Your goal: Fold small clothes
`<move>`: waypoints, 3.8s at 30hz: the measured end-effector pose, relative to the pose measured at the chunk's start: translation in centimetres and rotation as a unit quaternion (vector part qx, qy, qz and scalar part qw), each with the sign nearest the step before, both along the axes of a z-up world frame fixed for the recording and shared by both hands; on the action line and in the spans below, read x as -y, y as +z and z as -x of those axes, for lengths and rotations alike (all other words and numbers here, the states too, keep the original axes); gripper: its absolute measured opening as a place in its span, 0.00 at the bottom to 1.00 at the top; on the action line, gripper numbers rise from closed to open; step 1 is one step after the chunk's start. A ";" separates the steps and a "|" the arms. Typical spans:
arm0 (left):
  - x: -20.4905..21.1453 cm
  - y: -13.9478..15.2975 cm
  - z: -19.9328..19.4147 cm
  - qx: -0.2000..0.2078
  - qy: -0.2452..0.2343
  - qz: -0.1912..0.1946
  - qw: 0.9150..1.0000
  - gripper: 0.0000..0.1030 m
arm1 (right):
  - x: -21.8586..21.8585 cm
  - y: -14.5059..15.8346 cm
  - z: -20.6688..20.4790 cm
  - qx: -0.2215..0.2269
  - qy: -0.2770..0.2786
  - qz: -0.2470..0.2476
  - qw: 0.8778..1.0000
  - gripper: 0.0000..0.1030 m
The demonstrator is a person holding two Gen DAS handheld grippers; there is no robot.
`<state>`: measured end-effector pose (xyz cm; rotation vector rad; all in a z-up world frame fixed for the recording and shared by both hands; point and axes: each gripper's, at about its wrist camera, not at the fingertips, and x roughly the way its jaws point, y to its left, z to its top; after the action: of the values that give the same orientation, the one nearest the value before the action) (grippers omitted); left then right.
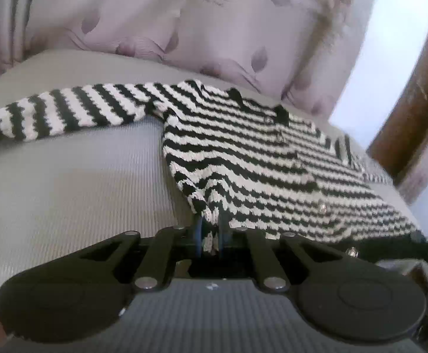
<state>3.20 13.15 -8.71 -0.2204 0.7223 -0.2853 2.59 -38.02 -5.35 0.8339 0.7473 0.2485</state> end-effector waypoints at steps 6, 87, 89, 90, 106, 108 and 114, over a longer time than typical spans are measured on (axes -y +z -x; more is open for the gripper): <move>0.9 -1.5 0.5 0.013 -0.004 -0.066 0.998 0.29 | 0.0 -2.1 1.3 -0.053 -0.006 -0.009 0.999 0.10; 4.0 -4.4 -13.9 0.064 0.097 0.140 0.983 1.00 | -9.0 10.5 -33.6 0.169 0.000 -0.082 0.982 0.06; 3.8 -4.4 -13.9 0.064 0.101 0.144 0.982 1.00 | -12.2 8.8 -33.8 0.149 0.018 -0.084 0.985 0.06; 3.9 -4.4 -13.9 0.064 0.100 0.144 0.982 1.00 | -13.6 7.7 -33.9 0.137 0.027 -0.088 0.986 0.06; 3.7 -4.4 -13.7 0.064 0.101 0.150 0.981 1.00 | -26.3 -1.2 -31.3 0.052 0.140 -0.019 0.989 0.16; 3.7 -4.4 -13.7 0.063 0.101 0.149 0.982 1.00 | -26.7 -1.6 -31.2 0.052 0.159 -0.018 0.986 0.28; 3.7 -4.4 -13.5 0.063 0.102 0.146 0.982 1.00 | -24.6 0.0 -28.4 0.093 0.167 -0.008 0.981 0.56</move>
<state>16.70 9.41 -13.10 -0.5466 0.5264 -0.2068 31.01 -13.38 -5.40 0.6848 0.7072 0.6257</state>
